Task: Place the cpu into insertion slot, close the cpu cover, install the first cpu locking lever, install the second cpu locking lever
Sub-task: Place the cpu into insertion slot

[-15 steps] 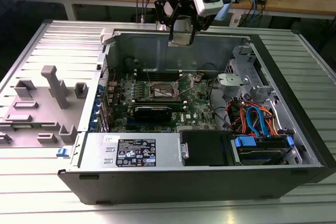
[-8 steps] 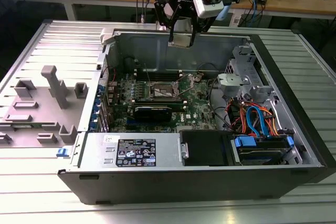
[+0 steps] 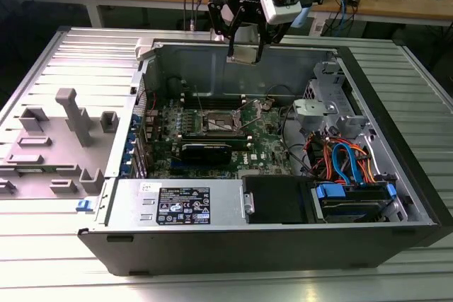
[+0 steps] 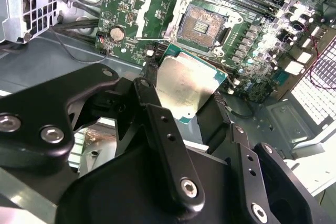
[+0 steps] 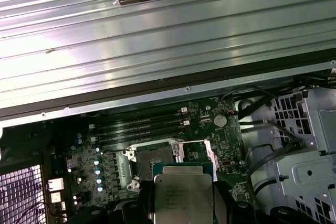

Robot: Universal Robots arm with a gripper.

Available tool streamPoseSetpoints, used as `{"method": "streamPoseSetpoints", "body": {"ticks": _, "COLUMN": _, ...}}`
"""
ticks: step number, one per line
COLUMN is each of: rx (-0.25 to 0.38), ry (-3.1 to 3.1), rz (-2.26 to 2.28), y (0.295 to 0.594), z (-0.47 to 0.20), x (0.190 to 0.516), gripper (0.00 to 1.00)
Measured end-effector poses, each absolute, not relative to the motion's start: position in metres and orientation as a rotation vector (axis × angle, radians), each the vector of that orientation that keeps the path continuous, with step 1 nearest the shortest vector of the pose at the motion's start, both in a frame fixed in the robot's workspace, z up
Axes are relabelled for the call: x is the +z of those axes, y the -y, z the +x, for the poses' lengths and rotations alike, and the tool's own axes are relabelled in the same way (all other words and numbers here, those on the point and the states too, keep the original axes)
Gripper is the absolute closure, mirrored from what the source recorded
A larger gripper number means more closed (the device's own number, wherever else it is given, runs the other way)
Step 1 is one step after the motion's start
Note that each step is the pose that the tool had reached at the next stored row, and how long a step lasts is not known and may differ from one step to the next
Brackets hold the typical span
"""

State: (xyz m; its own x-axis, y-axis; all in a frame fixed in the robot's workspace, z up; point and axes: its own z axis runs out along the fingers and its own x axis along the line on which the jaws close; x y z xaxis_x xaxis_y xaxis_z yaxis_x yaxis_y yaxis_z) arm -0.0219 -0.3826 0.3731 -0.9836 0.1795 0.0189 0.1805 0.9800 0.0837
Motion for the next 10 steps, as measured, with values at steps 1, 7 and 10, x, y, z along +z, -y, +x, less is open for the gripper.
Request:
{"method": "streamPoseSetpoints", "body": {"ticks": 1, "rx": -0.133, "ry": 3.114, "rz": -0.288, "y": 0.3831, "z": -0.0220, "x": 0.3730, "gripper": 0.46}}
{"method": "streamPoseSetpoints", "body": {"ticks": 7, "rx": -0.134, "ry": 3.110, "rz": -0.348, "y": 0.3842, "z": -0.0219, "x": 0.3724, "gripper": 0.46}}
{"method": "streamPoseSetpoints", "body": {"ticks": 10, "rx": -0.134, "ry": 3.109, "rz": -0.363, "y": 0.3844, "z": -0.0220, "x": 0.3724, "gripper": 0.46}}
